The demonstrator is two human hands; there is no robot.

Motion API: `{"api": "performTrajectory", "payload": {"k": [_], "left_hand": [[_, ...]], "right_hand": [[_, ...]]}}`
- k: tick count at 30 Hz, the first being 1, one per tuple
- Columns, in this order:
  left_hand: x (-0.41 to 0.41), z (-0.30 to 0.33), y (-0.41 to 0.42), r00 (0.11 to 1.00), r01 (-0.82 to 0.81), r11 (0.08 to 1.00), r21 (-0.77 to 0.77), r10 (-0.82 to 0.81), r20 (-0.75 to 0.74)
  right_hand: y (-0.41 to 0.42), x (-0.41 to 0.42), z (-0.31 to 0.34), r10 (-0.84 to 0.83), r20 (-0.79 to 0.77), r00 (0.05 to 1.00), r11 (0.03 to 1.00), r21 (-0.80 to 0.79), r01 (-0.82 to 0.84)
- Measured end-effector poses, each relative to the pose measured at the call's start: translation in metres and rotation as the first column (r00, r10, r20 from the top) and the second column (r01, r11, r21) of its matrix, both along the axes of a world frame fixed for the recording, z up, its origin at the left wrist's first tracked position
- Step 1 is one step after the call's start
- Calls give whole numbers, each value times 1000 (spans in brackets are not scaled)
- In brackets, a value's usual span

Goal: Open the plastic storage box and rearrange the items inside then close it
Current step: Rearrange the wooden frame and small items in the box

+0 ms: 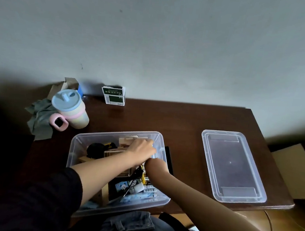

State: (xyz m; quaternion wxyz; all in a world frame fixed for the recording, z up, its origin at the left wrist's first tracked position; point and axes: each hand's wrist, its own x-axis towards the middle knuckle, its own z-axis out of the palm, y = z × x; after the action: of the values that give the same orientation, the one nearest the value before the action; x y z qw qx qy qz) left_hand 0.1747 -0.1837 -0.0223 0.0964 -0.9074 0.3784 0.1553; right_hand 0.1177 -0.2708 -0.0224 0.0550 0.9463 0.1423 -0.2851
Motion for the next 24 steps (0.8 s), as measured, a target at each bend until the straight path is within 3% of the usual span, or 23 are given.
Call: {"api": "performTrajectory", "payload": {"k": [8,15,20,24], "left_hand": [[-10,7,53,981,-183,900,-396,192,-16],[-18,7,62,952,-277,894,-353,305,24],[-27,1,48,952,-290,936,-197,303,36],[-28,0,41,922,-372,898,-236,387,18]], "right_hand": [[-1,3,-7,6,-28,1000,1000,-30,-7],[4,10,-16,32,-1,1000,997,-64,-32],[7,14,-20,113,-32,993,988,-101,-116],[8,13,-24,112,-43,993,987,-107,-116]]}}
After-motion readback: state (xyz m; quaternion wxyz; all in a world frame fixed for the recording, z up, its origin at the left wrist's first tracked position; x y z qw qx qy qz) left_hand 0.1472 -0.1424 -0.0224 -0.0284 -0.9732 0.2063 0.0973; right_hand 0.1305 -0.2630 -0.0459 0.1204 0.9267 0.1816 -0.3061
